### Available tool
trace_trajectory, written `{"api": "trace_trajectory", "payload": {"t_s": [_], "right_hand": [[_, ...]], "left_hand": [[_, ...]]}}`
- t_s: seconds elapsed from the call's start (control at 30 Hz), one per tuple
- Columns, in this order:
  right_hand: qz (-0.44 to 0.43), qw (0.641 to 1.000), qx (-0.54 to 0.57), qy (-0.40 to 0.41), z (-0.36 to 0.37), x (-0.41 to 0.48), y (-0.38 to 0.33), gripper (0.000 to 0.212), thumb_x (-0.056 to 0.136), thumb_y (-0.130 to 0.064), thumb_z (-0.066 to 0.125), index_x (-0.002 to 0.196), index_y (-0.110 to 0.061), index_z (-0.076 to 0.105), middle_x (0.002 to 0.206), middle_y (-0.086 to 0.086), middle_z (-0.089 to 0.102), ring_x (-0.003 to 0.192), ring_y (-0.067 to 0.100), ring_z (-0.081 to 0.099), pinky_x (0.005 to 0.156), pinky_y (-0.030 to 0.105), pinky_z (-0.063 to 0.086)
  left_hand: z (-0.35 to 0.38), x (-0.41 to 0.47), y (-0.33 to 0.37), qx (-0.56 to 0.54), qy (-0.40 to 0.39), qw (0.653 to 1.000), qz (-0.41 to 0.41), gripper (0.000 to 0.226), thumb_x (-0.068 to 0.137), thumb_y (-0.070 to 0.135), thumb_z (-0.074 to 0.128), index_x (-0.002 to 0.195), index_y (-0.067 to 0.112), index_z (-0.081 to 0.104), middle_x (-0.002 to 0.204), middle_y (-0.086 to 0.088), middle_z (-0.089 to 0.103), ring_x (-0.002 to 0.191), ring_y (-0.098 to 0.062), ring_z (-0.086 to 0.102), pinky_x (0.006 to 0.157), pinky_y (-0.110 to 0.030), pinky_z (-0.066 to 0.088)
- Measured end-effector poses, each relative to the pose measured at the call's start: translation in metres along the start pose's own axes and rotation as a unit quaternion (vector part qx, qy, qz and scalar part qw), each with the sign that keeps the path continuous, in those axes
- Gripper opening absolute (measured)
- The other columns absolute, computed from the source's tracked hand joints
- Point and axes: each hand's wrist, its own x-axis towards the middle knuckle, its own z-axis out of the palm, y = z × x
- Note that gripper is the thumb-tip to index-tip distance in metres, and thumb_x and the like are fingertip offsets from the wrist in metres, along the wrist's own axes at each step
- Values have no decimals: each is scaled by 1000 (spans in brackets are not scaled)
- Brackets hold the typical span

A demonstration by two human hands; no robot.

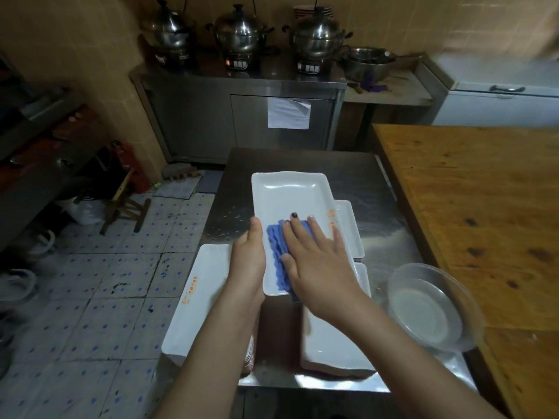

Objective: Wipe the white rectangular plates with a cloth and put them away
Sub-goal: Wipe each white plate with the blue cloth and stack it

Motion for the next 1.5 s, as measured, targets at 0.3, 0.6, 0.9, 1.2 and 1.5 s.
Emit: {"api": "trace_trajectory", "payload": {"t_s": [0.3, 0.6, 0.9, 1.2, 1.5], "right_hand": [[128, 987, -76, 65, -14, 28, 49, 54, 101, -39, 13, 152, -21, 7, 161, -2, -1, 146, 19, -11, 111, 39, -16], [47, 999, 5, -7, 12, -6, 24, 55, 101, -40, 16, 152, -24, 2, 160, -3, -6, 146, 21, -12, 114, 39, -12], [67, 995, -74, 21, 15, -32, 41, 55, 101, -35, 17, 151, -16, 4, 160, 5, 4, 146, 28, -2, 117, 41, 1], [145, 963, 217, 64, 11, -44, 45, 39, 99, -19, 44, 137, -11, 45, 151, 5, 33, 135, 22, 35, 102, 20, 25], [304, 861, 409, 1, -2, -71, 80, 14, 81, -14, 68, 94, -8, 67, 93, 7, 69, 82, 20, 62, 64, 27, 46]], "left_hand": [[9, -19, -3, 22, -53, 998, -1, 38, 98, 44, 36, 79, 22, 61, 69, 7, 69, 58, -9, 67, 45, -18, 49], [8, -22, -16, 35, -47, 998, -4, 37, 98, 44, 34, 77, 26, 59, 68, 7, 67, 58, -10, 66, 46, -18, 49], [9, -29, -24, 24, -53, 998, -17, 37, 97, 49, 34, 82, 26, 60, 73, 5, 67, 58, -10, 66, 41, -16, 45], [23, -41, -50, 41, -46, 996, -58, 39, 97, 50, 33, 85, 26, 62, 83, -1, 69, 75, -22, 67, 62, -29, 54], [31, -50, -94, 62, -64, 993, -81, 41, 96, 49, 37, 82, 24, 66, 69, 8, 73, 67, -12, 70, 56, -25, 51]]}}
